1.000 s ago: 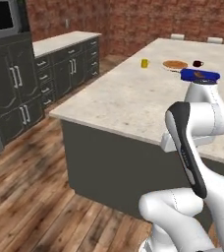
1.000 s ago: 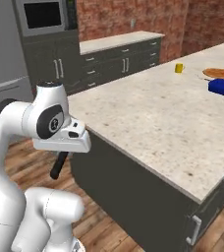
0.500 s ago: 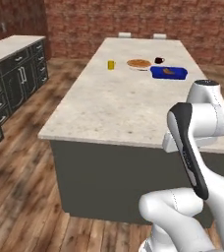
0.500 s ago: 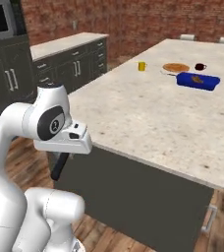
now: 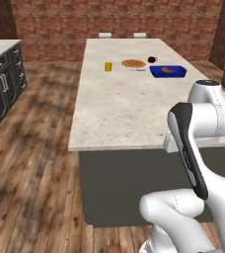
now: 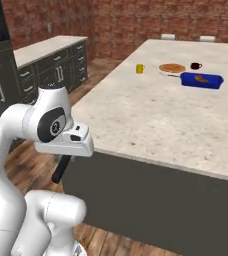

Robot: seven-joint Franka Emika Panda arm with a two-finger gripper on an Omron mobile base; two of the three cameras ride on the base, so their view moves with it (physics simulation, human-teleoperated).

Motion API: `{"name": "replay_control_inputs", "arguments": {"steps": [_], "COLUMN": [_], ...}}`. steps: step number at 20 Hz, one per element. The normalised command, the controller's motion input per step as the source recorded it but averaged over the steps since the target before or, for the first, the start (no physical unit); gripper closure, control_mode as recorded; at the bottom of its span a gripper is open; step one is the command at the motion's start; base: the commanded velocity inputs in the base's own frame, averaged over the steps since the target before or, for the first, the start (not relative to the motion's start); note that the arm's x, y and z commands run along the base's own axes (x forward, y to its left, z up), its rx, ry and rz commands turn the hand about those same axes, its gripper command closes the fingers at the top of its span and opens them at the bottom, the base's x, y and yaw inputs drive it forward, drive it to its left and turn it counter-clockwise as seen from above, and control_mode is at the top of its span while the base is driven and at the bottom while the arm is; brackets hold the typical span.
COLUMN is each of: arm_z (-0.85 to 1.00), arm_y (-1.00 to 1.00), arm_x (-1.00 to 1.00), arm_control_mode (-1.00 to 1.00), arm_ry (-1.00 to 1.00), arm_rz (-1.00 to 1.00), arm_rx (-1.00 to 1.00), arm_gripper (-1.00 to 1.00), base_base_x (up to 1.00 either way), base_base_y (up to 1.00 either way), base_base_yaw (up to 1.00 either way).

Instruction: Take the pizza cutter from the drawer on the left and place it on the dining counter for cutting.

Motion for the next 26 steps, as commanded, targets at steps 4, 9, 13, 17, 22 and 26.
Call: {"name": "replay_control_inputs", "arguments": {"steps": [4, 9, 13, 17, 22, 26], "arm_z": [0.0, 0.0, 0.0, 0.0, 0.0, 0.0], "arm_y": [0.0, 0.0, 0.0, 0.0, 0.0, 0.0], "arm_x": [0.0, 0.0, 0.0, 0.0, 0.0, 0.0], "arm_control_mode": [1.0, 1.0, 1.0, 1.0, 1.0, 1.0], "arm_ry": [0.0, 0.0, 0.0, 0.0, 0.0, 0.0], "arm_rz": [0.0, 0.0, 0.0, 0.0, 0.0, 0.0], "arm_rx": [0.0, 0.0, 0.0, 0.0, 0.0, 0.0], "arm_gripper": [1.0, 1.0, 1.0, 1.0, 1.0, 1.0], "base_base_x": [0.03, 0.07, 0.07, 0.11, 0.25, 0.38], "base_base_y": [0.99, 1.0, 1.0, 1.0, 0.94, 0.72], "base_base_yaw": [-0.31, -0.31, -0.25, -0.16, -0.02, 0.02]}}
